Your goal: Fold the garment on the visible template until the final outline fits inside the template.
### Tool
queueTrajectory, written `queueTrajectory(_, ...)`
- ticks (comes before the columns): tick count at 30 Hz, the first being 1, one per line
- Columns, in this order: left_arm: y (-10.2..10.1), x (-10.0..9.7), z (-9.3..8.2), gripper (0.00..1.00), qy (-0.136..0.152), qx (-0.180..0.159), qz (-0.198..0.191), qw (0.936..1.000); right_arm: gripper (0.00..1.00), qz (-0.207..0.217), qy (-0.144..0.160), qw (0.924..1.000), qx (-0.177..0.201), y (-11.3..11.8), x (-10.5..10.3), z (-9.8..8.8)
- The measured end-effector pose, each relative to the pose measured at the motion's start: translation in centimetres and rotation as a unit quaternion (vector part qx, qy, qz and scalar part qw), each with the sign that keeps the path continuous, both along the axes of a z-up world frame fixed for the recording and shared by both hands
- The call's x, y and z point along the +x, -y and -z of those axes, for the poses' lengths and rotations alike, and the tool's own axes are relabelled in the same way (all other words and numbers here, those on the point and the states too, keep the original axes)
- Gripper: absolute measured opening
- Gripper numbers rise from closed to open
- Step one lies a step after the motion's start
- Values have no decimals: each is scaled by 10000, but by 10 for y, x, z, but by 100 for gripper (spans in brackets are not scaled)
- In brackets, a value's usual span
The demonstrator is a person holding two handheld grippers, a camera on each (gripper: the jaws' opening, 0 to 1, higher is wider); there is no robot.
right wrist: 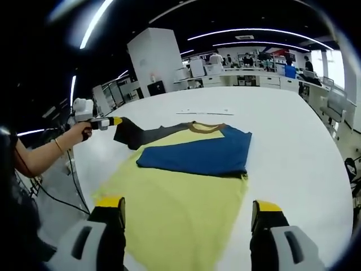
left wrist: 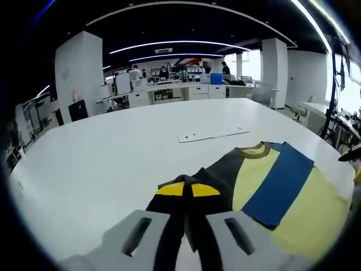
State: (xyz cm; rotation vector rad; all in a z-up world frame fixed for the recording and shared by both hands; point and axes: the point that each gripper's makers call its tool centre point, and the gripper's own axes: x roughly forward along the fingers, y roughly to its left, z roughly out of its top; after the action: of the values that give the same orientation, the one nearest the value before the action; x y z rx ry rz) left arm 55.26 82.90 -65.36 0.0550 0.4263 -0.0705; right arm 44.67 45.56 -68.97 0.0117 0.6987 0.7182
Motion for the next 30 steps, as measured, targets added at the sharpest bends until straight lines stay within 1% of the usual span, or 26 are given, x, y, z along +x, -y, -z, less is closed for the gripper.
queueTrajectory(3,14,6,-3,0,50,-83,79,9999,93,9,-17,10000,25,-1,-1,0)
queueTrajectory(4,21,9,-4,0,99,-176,132,9997,93,11,-22,10000,31,-1,-1,1)
queueTrajectory(5,24,10,-4,0,107,-205,153,9996,93,14,-31,10000,31,-1,-2,1)
queueTrajectory(10,51,17,-3,0,129,-358,278,9989,92,42,-114,9999,52,-1,-6,4)
queueTrajectory(16,81,27,-5,0,178,-442,519,9975,92,97,-143,9998,26,1,-6,6)
queueTrajectory(21,102,32,-6,0,206,-484,689,9962,93,199,-179,9996,20,7,-6,8)
queueTrajectory(24,114,34,-8,0,322,-572,856,9942,93,213,-199,9996,-6,9,-7,9)
queueTrajectory(30,139,34,0,0,251,-607,1180,9908,92,277,-177,9995,43,12,-7,9)
